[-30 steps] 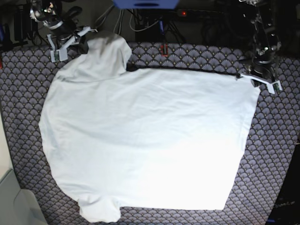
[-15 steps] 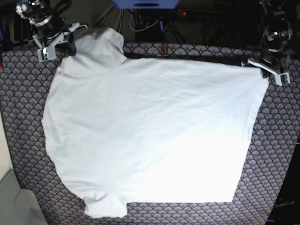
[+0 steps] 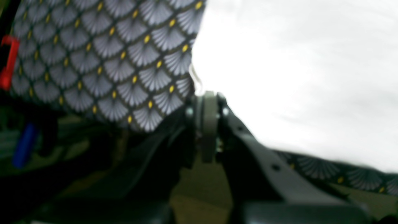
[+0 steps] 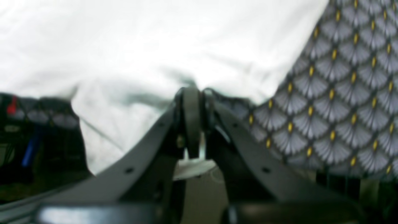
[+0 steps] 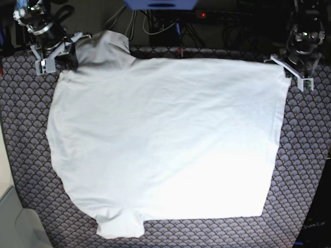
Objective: Fold the T-shirt properly
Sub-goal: 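Lift the shoulder edge and pull it toward the robot with both grippers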
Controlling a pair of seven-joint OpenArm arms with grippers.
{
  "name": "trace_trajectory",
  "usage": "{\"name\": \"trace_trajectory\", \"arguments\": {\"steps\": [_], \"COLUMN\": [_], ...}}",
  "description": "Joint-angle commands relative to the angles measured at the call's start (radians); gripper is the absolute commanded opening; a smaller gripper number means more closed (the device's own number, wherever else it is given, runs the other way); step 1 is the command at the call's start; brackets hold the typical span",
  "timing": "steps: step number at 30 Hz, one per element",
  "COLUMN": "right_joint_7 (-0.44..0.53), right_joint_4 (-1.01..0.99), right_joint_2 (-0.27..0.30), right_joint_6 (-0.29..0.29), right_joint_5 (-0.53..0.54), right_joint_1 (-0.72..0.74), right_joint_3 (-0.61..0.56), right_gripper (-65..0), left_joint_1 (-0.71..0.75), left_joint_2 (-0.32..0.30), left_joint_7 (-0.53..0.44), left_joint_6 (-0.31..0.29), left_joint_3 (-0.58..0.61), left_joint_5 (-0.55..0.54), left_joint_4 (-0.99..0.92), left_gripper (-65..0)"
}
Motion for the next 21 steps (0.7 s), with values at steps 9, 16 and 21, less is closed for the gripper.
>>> {"name": "trace_trajectory", "arguments": {"steps": [9, 16, 21], "right_joint_7": [0.013, 0.01, -0.059], "right_joint_4": [0.029, 0.021, 0.018], "right_joint_2": [0.061, 0.075, 0.094], "right_joint_6": [0.005, 0.005, 0.005], "right_joint_5": [0.004, 0.001, 0.0], "right_joint_1": [0.068, 0.157, 0.229], "right_joint_3": [0.008, 0.007, 0.004], "right_gripper": [-65.0, -65.0, -65.0], "left_joint_1": [-0.098, -0.193, -0.294], "left_joint_2": [-0.027, -0.024, -0.021], "left_joint_7": [-0.012, 0.025, 0.112], "left_joint_6": [0.005, 0.005, 0.005], "left_joint_3": [-0.001, 0.005, 0.005], "left_joint_5": [0.006, 0.006, 0.006], "left_joint_4": [0.024, 0.004, -0.034], "left_gripper": [-64.3, -64.3, -64.3]}}
